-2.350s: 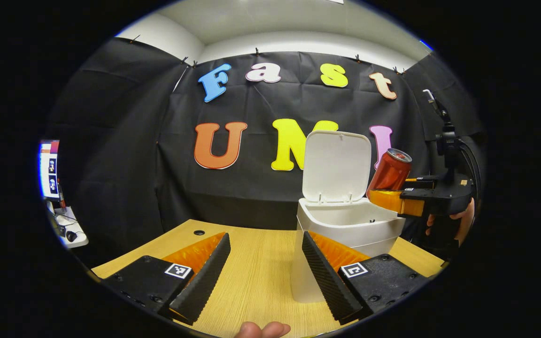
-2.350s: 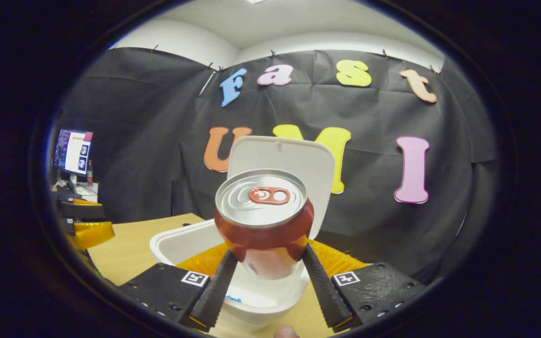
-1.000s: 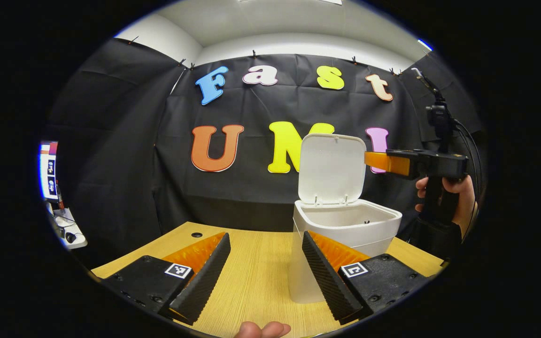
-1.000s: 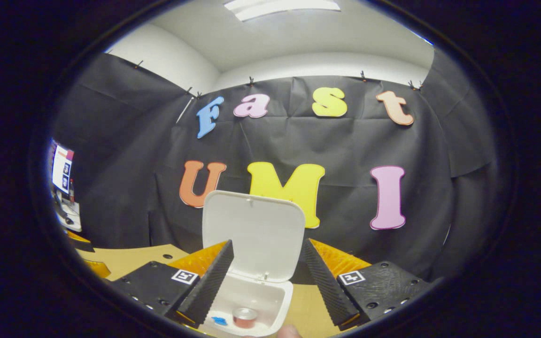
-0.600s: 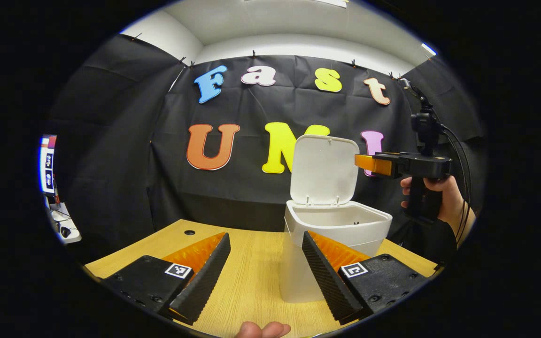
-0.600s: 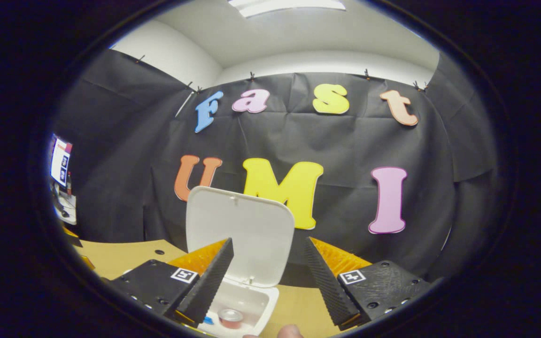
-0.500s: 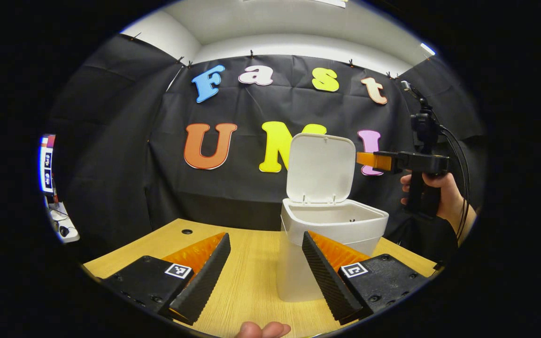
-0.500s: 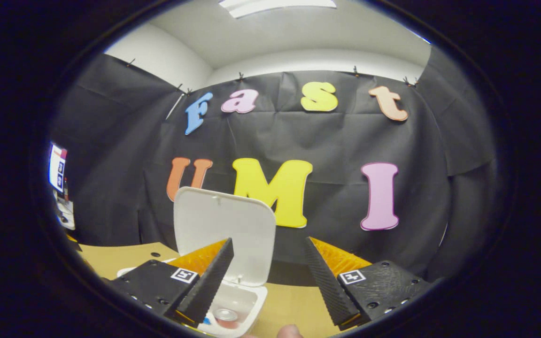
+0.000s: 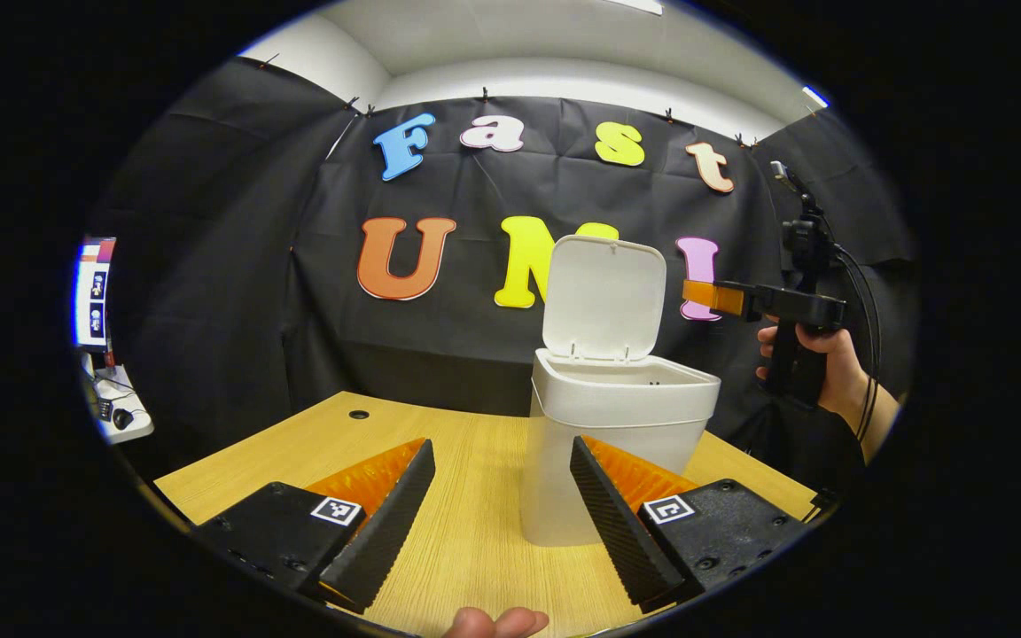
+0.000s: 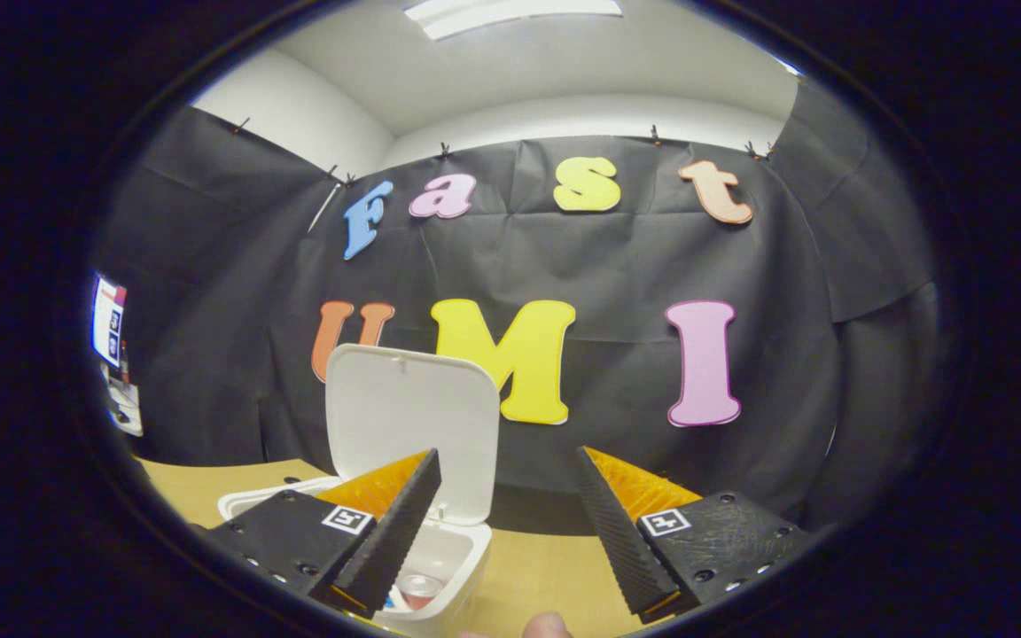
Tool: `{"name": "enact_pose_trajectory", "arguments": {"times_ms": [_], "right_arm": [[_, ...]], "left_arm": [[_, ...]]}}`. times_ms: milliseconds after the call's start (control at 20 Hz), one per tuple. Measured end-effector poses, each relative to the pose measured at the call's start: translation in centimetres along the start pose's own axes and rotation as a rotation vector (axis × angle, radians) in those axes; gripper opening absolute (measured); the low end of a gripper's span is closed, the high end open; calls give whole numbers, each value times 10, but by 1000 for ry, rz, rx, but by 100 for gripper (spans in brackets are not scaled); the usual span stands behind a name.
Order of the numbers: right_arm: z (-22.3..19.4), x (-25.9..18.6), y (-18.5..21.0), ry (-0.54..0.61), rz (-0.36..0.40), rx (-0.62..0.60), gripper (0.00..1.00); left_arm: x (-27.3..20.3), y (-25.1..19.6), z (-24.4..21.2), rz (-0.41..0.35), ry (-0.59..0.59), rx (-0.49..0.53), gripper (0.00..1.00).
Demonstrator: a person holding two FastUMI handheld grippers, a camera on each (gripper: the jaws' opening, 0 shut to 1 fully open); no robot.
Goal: Press the lid of the desktop garbage bin to open it, pick up the crumpled paper on the desktop and throw it into the bin, then pick up the pop can on the desktop and drop it into the bin, and finally close the garbage bin lid.
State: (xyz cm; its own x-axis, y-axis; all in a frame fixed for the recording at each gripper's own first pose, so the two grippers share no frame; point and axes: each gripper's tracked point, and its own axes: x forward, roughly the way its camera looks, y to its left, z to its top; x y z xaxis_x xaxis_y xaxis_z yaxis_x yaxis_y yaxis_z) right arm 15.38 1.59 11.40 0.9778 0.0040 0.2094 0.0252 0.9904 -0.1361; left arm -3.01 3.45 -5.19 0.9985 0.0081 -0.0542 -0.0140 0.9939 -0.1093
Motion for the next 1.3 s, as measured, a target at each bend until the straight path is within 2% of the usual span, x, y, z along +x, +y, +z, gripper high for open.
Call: {"name": "enact_pose_trajectory", "arguments": {"times_ms": [100, 150, 200, 400, 450, 500, 550, 650, 700, 750, 800, 850, 900, 1000, 1150, 1200, 1300], "right_arm": [[3, -13, -1, 3, -6, 11, 97], [4, -20, -3, 7, -18, 17, 93], [4, -28, -5, 16, -33, 22, 97], [10, -59, 14, 61, -17, 55, 98], [16, -66, 15, 65, -19, 48, 93], [24, -71, 16, 65, -25, 45, 97], [35, -76, 17, 63, -27, 51, 93], [57, -81, 25, 60, -4, 88, 97], [65, -80, 26, 59, 0, 97, 93], [72, -78, 27, 58, 4, 100, 97], [75, -75, 26, 62, 1, 93, 93], [77, -73, 28, 68, 6, 89, 97], [78, -72, 32, 76, 17, 86, 97], [86, -64, 34, 84, 30, 69, 93], [105, -42, 41, 109, 47, 59, 93], [114, -31, 43, 109, 46, 65, 97], [121, -5, 54, 127, 54, 67, 93]], "left_arm": [[-14, -2, -2, 3, -2, -9, 99], [-22, -4, -6, 3, 0, -14, 99], [-30, -7, -8, 1, 3, -18, 99], [-57, -20, -10, -9, 17, 14, 98], [-63, -21, -3, -9, 9, 24, 98], [-66, -22, 3, -8, -3, 30, 98], [-65, -23, 10, -9, -13, 30, 100], [-59, -26, 22, -18, -14, 27, 97], [-53, -28, 30, -21, -18, 33, 97], [-50, -28, 37, -17, -24, 43, 98], [-44, -28, 46, -10, -40, 52, 100], [-40, -28, 53, -8, -49, 57, 98], [-34, -30, 59, -10, -51, 58, 100], [-25, -35, 67, -19, -49, 55, 97], [-21, -31, 83, -10, -63, 69, 97], [-19, -30, 89, -13, -73, 60, 98], [-16, -27, 86, -23, -64, 40, 97]]}}
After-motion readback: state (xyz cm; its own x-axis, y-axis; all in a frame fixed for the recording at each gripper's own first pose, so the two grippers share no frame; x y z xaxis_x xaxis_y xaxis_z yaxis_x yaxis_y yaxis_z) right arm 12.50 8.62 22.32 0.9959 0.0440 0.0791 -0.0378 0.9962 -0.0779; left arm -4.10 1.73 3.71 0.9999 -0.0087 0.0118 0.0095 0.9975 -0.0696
